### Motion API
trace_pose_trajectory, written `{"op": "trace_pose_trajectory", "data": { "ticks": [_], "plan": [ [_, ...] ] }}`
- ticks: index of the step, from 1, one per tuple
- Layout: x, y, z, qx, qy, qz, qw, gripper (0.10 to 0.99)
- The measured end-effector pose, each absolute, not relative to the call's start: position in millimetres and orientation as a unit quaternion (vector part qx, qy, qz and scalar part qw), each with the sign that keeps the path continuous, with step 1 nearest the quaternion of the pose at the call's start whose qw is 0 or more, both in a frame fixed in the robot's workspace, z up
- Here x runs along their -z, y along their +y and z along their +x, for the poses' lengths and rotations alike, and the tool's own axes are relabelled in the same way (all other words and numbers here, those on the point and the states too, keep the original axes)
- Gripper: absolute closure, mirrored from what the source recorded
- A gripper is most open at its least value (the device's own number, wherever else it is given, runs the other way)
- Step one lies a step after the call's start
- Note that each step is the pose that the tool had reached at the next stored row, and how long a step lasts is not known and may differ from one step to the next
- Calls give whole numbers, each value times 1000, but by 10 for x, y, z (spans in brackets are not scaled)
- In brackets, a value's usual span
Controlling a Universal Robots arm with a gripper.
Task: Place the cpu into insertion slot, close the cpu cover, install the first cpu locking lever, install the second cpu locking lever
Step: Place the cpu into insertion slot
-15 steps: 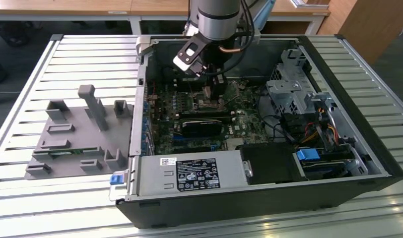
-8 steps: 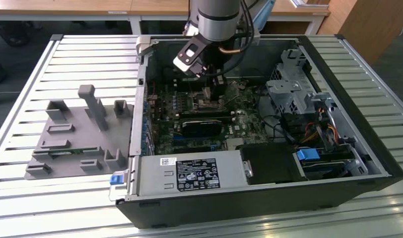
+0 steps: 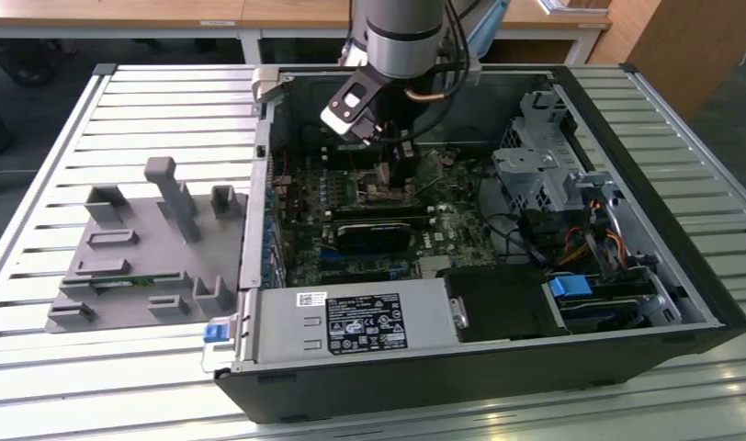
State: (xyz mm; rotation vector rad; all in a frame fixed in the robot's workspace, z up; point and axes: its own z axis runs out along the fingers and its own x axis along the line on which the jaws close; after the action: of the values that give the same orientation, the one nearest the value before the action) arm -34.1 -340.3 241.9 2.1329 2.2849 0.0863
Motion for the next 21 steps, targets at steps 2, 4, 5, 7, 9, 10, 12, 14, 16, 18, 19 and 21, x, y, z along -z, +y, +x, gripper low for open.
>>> {"op": "trace_pose_trajectory", "data": {
  "ticks": [2,4,5,7,9,10,12,14,16,18,19,21],
  "plan": [
    [-2412,-3403,-341,-28,731,682,7,557],
    [-2403,-3403,-341,-28,731,682,7,557],
    [-2397,-3403,-342,-28,731,682,7,557],
    [-2377,-3401,-344,-28,730,683,7,557],
    [-2352,-3388,-345,-27,729,684,7,557],
    [-2340,-3381,-345,-27,727,686,8,557],
    [-2315,-3368,-348,-27,723,691,8,557],
    [-2293,-3360,-360,-27,720,694,8,557],
    [-2268,-3354,-381,-27,718,695,8,557],
    [-2247,-3342,-400,-27,718,696,8,557],
    [-2235,-3331,-405,-27,717,696,8,557],
    [-2205,-3307,-407,-26,715,699,8,557]
  ]
}}
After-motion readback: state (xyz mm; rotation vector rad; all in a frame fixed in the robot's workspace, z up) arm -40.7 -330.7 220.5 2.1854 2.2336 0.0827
